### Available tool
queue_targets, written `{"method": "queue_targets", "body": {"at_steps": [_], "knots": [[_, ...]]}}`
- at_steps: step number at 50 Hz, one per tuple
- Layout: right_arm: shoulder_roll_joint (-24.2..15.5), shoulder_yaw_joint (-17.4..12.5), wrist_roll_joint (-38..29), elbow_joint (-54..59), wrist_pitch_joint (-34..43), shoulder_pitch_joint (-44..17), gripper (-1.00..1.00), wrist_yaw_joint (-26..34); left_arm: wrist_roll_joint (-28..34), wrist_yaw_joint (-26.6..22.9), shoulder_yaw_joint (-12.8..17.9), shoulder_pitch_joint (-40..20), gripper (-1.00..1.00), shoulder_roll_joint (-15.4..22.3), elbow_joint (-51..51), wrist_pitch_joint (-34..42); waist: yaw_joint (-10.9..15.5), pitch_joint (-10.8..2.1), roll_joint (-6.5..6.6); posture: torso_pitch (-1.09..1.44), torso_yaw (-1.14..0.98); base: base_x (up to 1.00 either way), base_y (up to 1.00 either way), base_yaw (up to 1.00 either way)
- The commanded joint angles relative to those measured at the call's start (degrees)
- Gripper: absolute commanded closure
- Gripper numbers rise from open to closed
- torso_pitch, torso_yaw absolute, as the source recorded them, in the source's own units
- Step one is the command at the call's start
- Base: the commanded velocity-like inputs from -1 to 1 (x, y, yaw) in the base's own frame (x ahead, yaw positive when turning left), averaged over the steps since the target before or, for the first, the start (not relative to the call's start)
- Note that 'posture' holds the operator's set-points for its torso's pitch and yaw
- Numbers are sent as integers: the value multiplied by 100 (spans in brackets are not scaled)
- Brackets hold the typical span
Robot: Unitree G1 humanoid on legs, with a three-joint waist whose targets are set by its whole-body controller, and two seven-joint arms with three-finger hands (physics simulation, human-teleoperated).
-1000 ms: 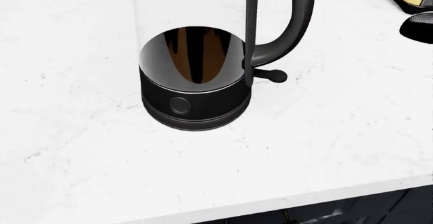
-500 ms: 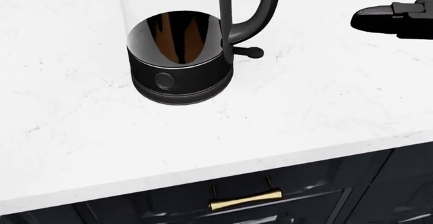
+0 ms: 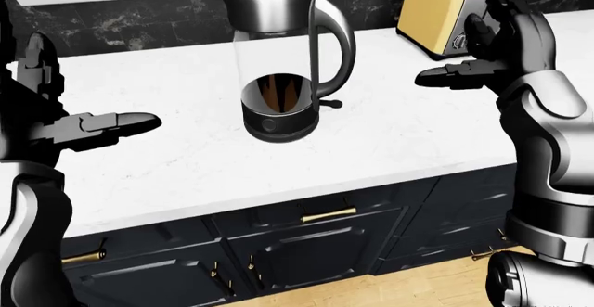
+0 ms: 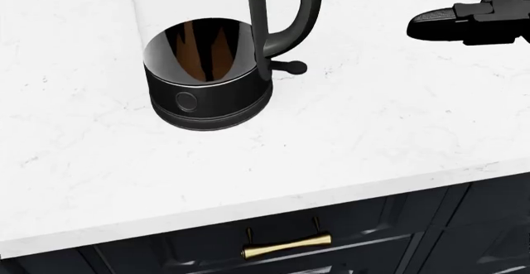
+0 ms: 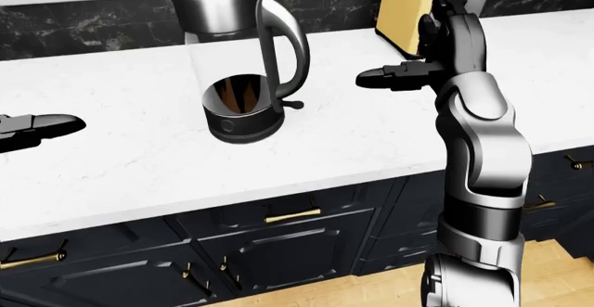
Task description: Press down the lever to turn on the electric kettle.
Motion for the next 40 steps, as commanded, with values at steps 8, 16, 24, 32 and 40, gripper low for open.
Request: {"method": "queue_targets", "body": {"at_steps": [8, 16, 24, 32, 40], "knots": [[-110, -126, -46, -206, -128, -275, -100, 27, -30, 11, 36, -172, -100, 110, -148, -169, 28, -118, -197, 0, 0, 25, 0, 0], [-111, -111, -58, -189, -122, -331, -100, 51, -47, 25, 37, -166, -100, 121, -132, -182, -33, -51, 276, 0, 0, 25, 0, 0], [-114, -114, -40, -198, -76, -398, -100, -5, -63, 32, 48, -167, -100, 132, -139, -176, -6, -30, 376, 0, 0, 18, 0, 0], [-135, -129, 29, -227, -71, -425, -100, -31, -68, 36, 44, -165, -100, 131, -152, -171, 125, -34, -9, 0, 0, 0, 0, 0], [-148, -101, 31, -246, -33, -461, -100, -32, -85, 37, 67, -164, -100, 140, -166, -155, 71, -107, 102, 0, 0, 0, 0, 0]]}}
